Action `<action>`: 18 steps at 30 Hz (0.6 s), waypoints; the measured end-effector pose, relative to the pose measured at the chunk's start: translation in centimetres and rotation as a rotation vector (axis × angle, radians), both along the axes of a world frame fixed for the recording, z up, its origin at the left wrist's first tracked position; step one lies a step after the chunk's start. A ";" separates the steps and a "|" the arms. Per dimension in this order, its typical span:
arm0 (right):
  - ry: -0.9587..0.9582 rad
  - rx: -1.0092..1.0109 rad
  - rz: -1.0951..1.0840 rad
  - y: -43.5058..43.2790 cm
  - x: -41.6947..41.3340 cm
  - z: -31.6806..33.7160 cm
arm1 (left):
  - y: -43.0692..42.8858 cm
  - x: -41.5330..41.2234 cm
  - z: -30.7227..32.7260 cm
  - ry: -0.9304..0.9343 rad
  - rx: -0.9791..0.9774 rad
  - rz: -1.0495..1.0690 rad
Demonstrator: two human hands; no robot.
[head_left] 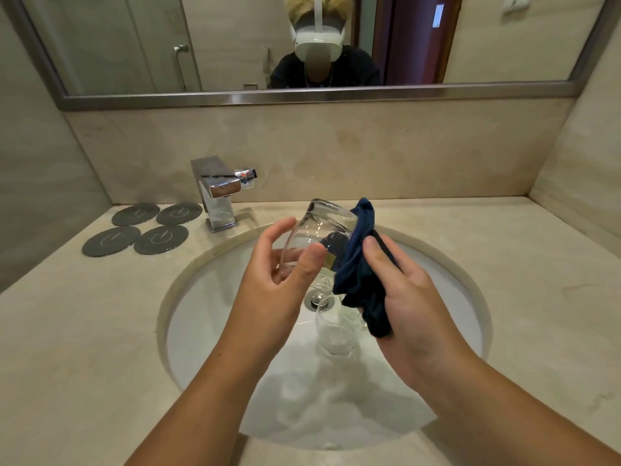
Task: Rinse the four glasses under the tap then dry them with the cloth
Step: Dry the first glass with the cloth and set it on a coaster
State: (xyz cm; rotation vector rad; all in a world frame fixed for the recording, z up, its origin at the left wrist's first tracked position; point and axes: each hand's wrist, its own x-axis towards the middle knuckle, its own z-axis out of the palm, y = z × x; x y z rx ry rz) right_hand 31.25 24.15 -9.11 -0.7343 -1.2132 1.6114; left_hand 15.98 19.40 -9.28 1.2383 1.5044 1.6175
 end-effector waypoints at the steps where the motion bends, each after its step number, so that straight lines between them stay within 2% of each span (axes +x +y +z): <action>1: -0.014 0.022 -0.016 0.0 -0.1 0.0 | 0.1 -0.1 -0.1 -0.023 0.012 -0.005; 7: -0.022 -0.004 -0.026 0.1 -0.3 0.0 | 0.5 -0.4 -0.5 -0.173 0.006 -0.104; 14: -0.116 0.220 -0.159 0.2 0.0 -0.1 | 0.2 0.3 -0.2 0.027 0.017 -0.019; 18: -0.208 0.353 -0.160 -0.1 0.2 0.4 | -0.2 0.2 0.2 0.040 -0.022 -0.071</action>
